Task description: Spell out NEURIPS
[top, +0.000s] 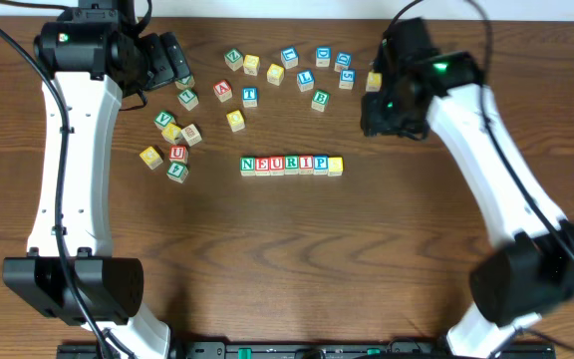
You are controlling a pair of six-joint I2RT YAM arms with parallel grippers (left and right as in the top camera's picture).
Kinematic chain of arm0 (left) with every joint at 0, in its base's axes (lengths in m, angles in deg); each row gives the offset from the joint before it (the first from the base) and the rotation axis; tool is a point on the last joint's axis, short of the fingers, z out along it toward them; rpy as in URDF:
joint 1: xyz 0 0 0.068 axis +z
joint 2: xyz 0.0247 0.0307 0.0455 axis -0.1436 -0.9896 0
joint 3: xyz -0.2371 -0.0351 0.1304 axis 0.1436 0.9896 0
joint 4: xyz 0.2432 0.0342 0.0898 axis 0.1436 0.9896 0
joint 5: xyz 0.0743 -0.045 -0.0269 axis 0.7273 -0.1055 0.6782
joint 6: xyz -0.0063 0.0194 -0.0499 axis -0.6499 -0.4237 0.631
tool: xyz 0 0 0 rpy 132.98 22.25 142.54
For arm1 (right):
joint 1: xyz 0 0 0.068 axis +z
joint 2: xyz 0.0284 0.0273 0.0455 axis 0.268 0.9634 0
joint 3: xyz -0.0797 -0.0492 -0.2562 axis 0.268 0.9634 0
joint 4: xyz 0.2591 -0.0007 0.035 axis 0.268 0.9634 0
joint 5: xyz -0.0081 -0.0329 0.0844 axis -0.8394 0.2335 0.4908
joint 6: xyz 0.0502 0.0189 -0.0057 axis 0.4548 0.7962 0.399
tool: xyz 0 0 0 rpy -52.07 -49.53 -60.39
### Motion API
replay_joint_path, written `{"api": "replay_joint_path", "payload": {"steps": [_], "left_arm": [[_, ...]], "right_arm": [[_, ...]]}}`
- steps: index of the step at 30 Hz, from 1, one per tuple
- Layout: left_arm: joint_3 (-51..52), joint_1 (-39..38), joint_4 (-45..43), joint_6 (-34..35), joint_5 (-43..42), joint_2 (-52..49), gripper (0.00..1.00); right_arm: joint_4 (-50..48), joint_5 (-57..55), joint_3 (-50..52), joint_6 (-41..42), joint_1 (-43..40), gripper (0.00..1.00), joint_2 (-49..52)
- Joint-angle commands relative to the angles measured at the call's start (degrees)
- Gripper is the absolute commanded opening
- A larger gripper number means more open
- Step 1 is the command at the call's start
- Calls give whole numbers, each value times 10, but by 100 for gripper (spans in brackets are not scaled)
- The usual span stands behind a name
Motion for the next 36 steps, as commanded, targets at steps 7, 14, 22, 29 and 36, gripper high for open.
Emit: {"api": "replay_joint_path", "payload": {"steps": [7, 14, 22, 29, 36], "left_arm": [[3, 2, 2, -6, 7, -5, 98], [3, 2, 2, -6, 7, -5, 98], [3, 2, 2, -6, 7, -5, 98], [3, 2, 2, -6, 7, -5, 98], [3, 2, 2, -6, 7, -5, 98]], "right_arm": [[23, -14, -5, 0, -2, 99, -69], [22, -13, -5, 0, -1, 99, -70], [24, -22, -5, 0, -1, 99, -70], [24, -24, -5, -5, -1, 99, -70], [24, -29, -5, -13, -1, 99, -70]]}}
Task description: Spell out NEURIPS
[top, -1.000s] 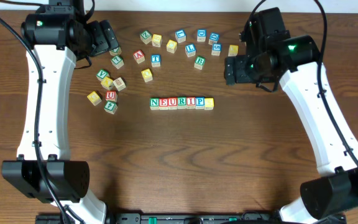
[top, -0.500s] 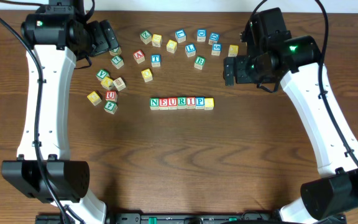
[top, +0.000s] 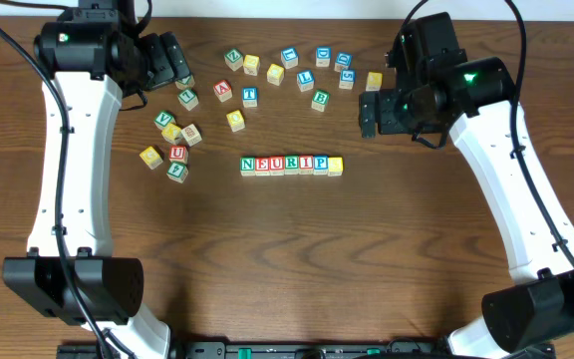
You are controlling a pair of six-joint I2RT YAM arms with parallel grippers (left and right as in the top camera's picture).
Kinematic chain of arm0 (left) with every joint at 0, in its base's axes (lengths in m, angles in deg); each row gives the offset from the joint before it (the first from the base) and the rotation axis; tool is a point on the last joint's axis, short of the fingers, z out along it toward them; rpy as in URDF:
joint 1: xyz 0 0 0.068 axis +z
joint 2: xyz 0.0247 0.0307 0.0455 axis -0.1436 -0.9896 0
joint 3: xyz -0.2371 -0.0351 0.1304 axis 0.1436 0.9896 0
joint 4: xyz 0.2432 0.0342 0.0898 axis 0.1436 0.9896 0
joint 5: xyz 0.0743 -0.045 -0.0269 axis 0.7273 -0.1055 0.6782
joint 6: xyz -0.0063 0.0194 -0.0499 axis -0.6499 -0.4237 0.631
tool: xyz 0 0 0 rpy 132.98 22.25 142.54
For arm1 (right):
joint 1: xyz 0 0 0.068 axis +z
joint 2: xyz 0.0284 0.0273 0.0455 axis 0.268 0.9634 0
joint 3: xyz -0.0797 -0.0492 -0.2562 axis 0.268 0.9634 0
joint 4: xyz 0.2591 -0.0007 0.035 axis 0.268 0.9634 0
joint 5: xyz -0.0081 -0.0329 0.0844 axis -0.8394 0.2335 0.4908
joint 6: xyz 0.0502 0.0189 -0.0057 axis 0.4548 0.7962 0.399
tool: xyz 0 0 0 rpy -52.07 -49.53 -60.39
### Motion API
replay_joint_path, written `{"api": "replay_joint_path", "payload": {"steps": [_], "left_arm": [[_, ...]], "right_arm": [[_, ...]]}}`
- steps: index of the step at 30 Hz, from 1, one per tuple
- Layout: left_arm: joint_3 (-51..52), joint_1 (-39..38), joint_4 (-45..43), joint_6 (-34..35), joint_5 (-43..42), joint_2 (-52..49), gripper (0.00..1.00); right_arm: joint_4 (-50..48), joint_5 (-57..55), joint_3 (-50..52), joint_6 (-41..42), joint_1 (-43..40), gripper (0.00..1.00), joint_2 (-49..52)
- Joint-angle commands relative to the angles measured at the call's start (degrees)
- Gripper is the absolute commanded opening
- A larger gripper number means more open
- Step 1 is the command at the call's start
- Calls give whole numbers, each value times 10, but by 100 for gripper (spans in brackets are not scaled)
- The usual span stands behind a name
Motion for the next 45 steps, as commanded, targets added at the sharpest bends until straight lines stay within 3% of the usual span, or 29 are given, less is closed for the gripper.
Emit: {"api": "replay_joint_path", "payload": {"steps": [1, 16, 24, 34, 45], "left_arm": [[3, 2, 2, -6, 7, -4, 98], [3, 3, 2, -6, 7, -5, 98], [3, 2, 2, -6, 7, -4, 98], [3, 2, 2, -6, 7, -4, 98], [3, 2, 2, -6, 7, -5, 98]], "right_arm": [[1, -10, -3, -8, -1, 99, -12], [-26, -68, -3, -9, -1, 99, -14], [-119, -155, 46, -54, -13, 99, -128], [-374, -114, 356, -62, -116, 99, -409], [-570, -95, 706, -59, -170, 99, -734]]}}
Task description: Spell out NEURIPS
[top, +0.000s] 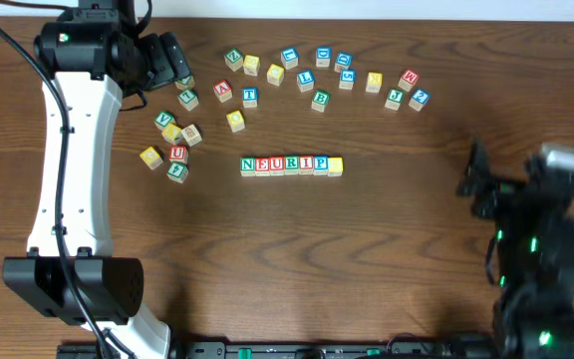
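A row of letter blocks [285, 165] lies mid-table and reads N, E, U, R, I, P. A yellow block [335, 166] closes its right end; its top letter is too small to read. My left gripper [179, 68] hovers at the far left over a loose block [184, 82]; its jaws are not clear from above. Far from the row, my right gripper [474, 182] is pulled back to the right side of the table. It is blurred, with nothing seen in it.
Several loose blocks form an arc along the far edge [297, 75], ending in a group at the right [407, 90]. A small cluster [172, 140] lies left of the row. The white left arm [68, 170] runs down the left side.
My right arm has left the far-right blocks and now sits low at the table's right side, uncovering several blocks there. The row and the left arm are unchanged.
The row read NEURIP plus the yellow end block at every moment. My right arm stood over the far-right loose blocks, then slightly further right above them, and is now back at the right side. The left arm never moved.
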You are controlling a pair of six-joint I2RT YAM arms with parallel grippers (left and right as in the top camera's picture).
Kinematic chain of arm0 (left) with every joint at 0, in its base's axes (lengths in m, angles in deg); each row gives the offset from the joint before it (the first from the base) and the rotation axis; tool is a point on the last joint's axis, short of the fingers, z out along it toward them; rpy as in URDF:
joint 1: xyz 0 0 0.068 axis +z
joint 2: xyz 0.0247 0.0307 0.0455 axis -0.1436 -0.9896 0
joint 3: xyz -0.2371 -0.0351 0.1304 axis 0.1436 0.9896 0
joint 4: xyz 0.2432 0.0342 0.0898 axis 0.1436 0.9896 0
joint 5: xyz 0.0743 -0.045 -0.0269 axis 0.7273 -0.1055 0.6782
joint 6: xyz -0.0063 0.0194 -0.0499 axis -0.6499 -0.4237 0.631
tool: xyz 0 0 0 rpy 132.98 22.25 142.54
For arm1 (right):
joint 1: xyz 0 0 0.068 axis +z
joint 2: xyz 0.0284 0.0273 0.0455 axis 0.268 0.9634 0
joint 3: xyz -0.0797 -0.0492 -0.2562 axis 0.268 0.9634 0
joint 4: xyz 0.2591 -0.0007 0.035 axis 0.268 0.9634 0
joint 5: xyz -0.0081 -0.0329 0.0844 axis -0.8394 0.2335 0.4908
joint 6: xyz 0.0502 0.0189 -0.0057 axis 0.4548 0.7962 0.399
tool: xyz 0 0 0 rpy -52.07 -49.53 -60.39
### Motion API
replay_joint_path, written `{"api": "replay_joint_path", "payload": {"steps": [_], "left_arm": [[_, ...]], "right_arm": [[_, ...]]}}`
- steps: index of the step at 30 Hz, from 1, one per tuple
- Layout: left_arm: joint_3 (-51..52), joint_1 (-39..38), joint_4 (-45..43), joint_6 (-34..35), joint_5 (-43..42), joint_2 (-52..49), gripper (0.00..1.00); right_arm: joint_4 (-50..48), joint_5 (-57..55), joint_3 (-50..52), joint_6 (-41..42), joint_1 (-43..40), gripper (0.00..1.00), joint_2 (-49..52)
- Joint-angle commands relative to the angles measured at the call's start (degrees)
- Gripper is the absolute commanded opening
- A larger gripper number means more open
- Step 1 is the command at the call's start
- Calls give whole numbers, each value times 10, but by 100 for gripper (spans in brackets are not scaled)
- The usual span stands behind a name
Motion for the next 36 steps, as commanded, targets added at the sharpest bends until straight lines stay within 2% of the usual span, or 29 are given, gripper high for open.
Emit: {"api": "replay_joint_path", "payload": {"steps": [1, 7, 13, 24, 36], "left_arm": [[3, 2, 1, -6, 7, -4, 98], [3, 2, 1, -6, 7, -5, 98], [3, 2, 1, -6, 7, -5, 98], [3, 2, 1, -6, 7, -4, 98], [3, 2, 1, -6, 7, -4, 98]], "right_arm": [[-44, 22, 108, -3, -18, 99, -99], [-88, 26, 243, -3, -23, 99, -223], [-88, 32, 318, -3, -23, 99, -289], [-110, 32, 377, -3, -23, 99, -326], [-110, 32, 377, -4, -23, 99, -326]]}}
